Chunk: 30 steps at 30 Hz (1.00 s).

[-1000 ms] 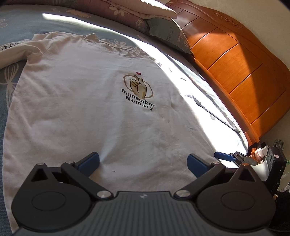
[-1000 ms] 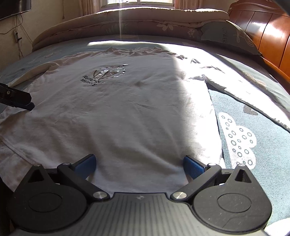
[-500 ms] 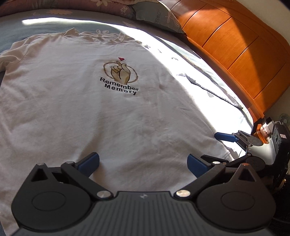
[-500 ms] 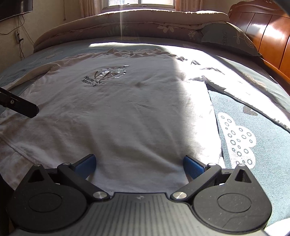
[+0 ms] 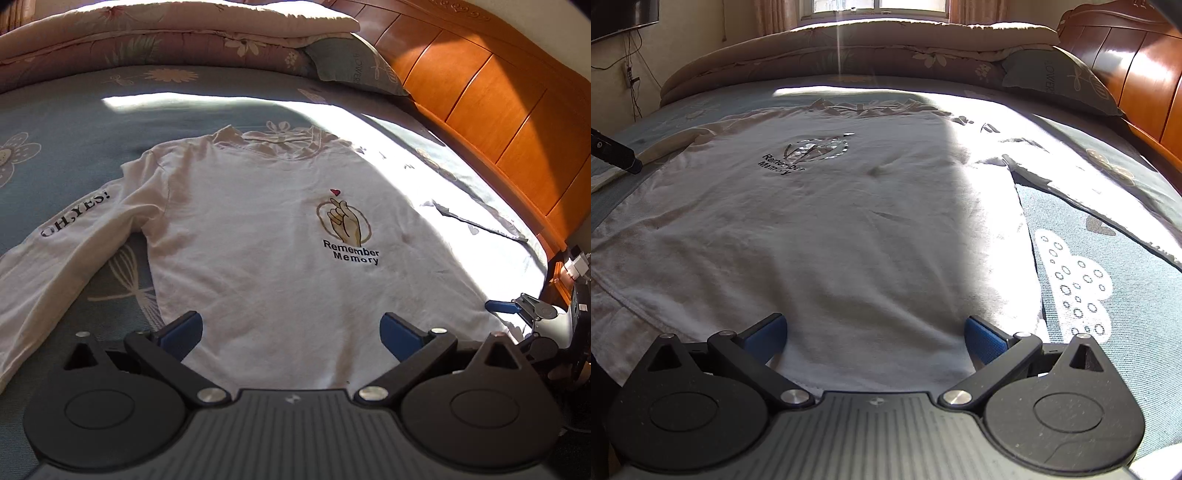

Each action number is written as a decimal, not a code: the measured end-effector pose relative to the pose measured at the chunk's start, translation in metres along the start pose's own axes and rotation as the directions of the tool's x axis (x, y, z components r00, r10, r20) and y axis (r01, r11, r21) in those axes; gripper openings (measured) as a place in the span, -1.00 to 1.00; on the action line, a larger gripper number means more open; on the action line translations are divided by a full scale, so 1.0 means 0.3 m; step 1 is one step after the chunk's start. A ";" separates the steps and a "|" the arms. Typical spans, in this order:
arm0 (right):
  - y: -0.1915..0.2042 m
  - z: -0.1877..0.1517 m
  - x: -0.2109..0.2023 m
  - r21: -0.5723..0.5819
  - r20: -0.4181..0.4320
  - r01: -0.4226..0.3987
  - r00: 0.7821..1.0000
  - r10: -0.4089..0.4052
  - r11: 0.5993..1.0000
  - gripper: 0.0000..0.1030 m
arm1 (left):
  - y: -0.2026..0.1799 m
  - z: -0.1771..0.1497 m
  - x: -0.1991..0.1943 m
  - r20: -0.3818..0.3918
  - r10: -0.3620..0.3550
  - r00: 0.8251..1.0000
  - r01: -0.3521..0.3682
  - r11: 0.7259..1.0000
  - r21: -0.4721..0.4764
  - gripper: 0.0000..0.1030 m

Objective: Fold clothes

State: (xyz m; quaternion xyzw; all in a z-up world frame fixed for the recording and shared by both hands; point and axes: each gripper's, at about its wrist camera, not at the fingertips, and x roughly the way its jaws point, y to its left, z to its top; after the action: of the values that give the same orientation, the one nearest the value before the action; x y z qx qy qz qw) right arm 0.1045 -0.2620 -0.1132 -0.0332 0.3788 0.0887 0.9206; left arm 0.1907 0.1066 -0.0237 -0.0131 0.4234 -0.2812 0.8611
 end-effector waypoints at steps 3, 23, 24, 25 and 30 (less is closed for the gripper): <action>0.001 0.004 0.003 0.004 -0.004 0.003 1.000 -0.003 1.000 1.00 | 0.175 0.080 -0.088 0.059 0.071 0.996 -0.069 0.997 -0.034 0.96; 0.018 0.027 0.025 0.064 -0.018 0.063 0.998 -0.062 0.996 1.00 | 0.838 -0.094 -0.165 0.165 0.091 0.982 -0.006 0.891 -0.455 0.95; 0.018 0.028 0.026 0.068 -0.017 0.067 0.998 -0.066 0.995 1.00 | 0.820 -0.103 -0.167 0.162 0.081 0.983 -0.002 0.899 -0.438 0.95; 0.019 0.027 0.027 0.072 -0.016 0.070 0.997 -0.069 0.995 1.00 | 0.805 -0.109 -0.168 0.155 0.083 0.984 -0.010 0.906 -0.423 0.95; 0.022 0.023 0.027 0.080 -0.003 0.078 0.997 -0.078 0.994 1.00 | 0.820 -0.101 -0.179 0.155 0.119 0.981 -0.044 0.906 -0.420 0.95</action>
State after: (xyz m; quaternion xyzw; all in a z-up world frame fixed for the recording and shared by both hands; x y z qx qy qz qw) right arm 0.1136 -0.2535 -0.1141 -0.0112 0.3805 0.0373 0.9240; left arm 0.2589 0.3468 -0.0684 -0.2027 0.3955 -0.1464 0.8838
